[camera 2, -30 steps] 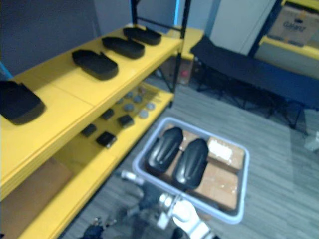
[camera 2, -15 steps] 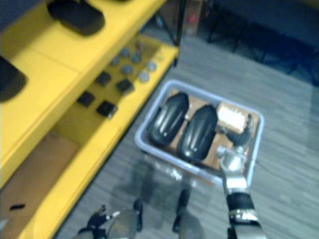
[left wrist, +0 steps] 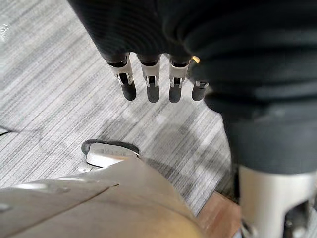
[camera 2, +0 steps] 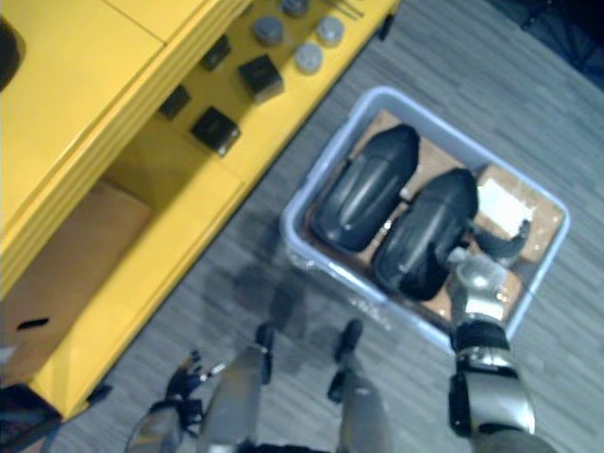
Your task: Walk over and take plastic housings, then place them on the shelf
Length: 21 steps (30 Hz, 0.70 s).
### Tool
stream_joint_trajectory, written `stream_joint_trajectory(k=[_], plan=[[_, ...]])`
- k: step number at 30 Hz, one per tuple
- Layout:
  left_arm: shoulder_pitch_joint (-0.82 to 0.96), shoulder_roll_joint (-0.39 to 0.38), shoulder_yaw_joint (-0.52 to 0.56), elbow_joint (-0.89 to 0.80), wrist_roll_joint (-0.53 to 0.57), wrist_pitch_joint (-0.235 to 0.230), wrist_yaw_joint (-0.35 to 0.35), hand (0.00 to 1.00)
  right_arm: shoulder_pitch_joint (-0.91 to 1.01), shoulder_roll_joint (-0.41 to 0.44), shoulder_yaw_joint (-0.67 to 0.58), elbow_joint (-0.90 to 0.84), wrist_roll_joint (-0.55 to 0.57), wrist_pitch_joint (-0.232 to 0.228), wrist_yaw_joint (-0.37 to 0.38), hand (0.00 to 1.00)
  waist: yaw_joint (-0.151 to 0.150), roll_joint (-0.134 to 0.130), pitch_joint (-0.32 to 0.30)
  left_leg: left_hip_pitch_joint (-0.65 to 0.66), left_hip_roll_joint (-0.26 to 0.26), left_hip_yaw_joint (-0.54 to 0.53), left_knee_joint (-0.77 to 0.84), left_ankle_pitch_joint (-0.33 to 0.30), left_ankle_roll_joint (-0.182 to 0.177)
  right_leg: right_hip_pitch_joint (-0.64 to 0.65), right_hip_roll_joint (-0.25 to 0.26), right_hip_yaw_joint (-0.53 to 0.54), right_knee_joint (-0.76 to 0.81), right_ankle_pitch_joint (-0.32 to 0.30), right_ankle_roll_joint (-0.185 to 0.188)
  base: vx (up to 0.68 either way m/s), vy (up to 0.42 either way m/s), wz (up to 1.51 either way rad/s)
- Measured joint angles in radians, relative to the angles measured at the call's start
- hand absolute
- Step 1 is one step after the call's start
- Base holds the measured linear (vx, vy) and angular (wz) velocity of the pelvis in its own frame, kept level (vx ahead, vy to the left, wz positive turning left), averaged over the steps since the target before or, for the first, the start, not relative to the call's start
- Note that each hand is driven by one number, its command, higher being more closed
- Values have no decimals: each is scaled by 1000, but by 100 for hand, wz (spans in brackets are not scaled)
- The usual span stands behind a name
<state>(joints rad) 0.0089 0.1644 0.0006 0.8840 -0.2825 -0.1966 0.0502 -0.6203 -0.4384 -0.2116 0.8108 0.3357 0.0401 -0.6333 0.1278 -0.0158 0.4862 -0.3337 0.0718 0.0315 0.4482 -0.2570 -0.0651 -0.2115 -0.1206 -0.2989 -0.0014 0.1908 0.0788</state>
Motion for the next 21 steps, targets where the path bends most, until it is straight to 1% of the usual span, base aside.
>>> stream_joint_trajectory(k=[1, 3, 5, 6, 7, 8, 10, 11, 14, 16, 18, 20, 21], plan=[[-1, 1, -10, 0, -27, -3, -4, 0, -12, -2, -2, 21, 14, 11, 0, 0, 1, 5, 3, -3, 0, 1, 5, -3, 5, -4, -1, 1, 5, 0, 0, -50, 32, 0], [-9, 2, -15, 1, -35, -6, -12, 0, -22, -4, -2, 36, 17, 23, 0, 0, 1, 9, 5, -19, -3, 2, 15, -3, 6, -22, -4, 3, 15, -1, -1, -66, 8, -4], [-13, 1, -21, 1, -68, -11, -16, 0, -29, -7, -2, 46, 17, 39, 2, 0, 1, 12, 7, -40, -5, 2, 20, -6, 11, -42, -6, 5, 21, -3, -4, -75, -6, -2], [-19, -2, -22, 1, -72, -14, -16, 0, -36, -15, -2, 65, 19, 53, 2, 0, 2, 17, 10, -52, -6, 1, 28, -8, 14, -50, -6, 5, 23, -6, -9, -71, -10, 0], [-25, -6, -23, 1, -72, -15, -16, 0, -41, -23, -2, 75, 26, 56, 4, 0, 3, 27, 15, -58, -6, 1, 37, -11, 18, -52, -6, 5, 26, -9, -11, -107, -19, -2], [-29, -13, -23, 2, -75, -16, -15, 0, -44, -35, -2, 79, 34, 57, 9, 0, 3, 34, 18, -72, -6, 2, 47, -11, 19, -66, -7, 7, 32, -12, -14, -80, -12, -4], [-35, -14, -23, 1, -81, -17, -15, 0, -57, -47, -2, 79, 34, 56, 21, 0, 2, 42, 22, -89, -9, 2, 53, -9, 21, -85, -7, 11, 42, -13, -14, -91, -21, -3], [-41, -17, -24, 3, -105, -16, -15, 0, -62, -65, -2, 81, 33, 57, 34, 0, 2, 43, 23, -98, -11, 2, 52, -5, 26, -95, -10, 13, 46, -15, -13, -90, -27, -1], [-50, -18, -25, 5, -113, -17, -15, 0, -88, -88, -1, 115, 23, 55, 59, 0, 1, 47, 25, -114, -13, 3, 52, 4, 27, -126, -16, 20, 79, -26, -17, -75, -20, 0], [-53, -19, -27, 5, -116, -18, -15, 0, -95, -101, 0, 126, 7, 53, 66, 0, 1, 48, 25, -129, -17, 2, 52, 11, 27, -149, -23, 21, 101, -35, -15, -61, -10, 4], [-63, -17, -44, 10, -150, -20, -15, 0, -110, -122, 2, 151, -8, 51, 66, 0, 2, 51, 27, -143, -22, 0, 52, 19, 29, -174, -31, 21, 124, -41, -14, -52, -2, 9], [-82, -18, -60, 25, -154, -22, -15, 0, -134, -162, 3, 186, -38, 49, 63, 0, 3, 66, 34, -163, -31, -3, 55, 24, 33, -201, -43, 21, 151, -48, -13, -43, 11, 7], [-86, -19, -63, 29, -154, -22, -15, 0, -139, -171, 3, 191, -38, 48, 61, 0, 4, 69, 35, -169, -32, -3, 56, 27, 34, -209, -46, 22, 157, -50, -14, -38, 22, 5]])
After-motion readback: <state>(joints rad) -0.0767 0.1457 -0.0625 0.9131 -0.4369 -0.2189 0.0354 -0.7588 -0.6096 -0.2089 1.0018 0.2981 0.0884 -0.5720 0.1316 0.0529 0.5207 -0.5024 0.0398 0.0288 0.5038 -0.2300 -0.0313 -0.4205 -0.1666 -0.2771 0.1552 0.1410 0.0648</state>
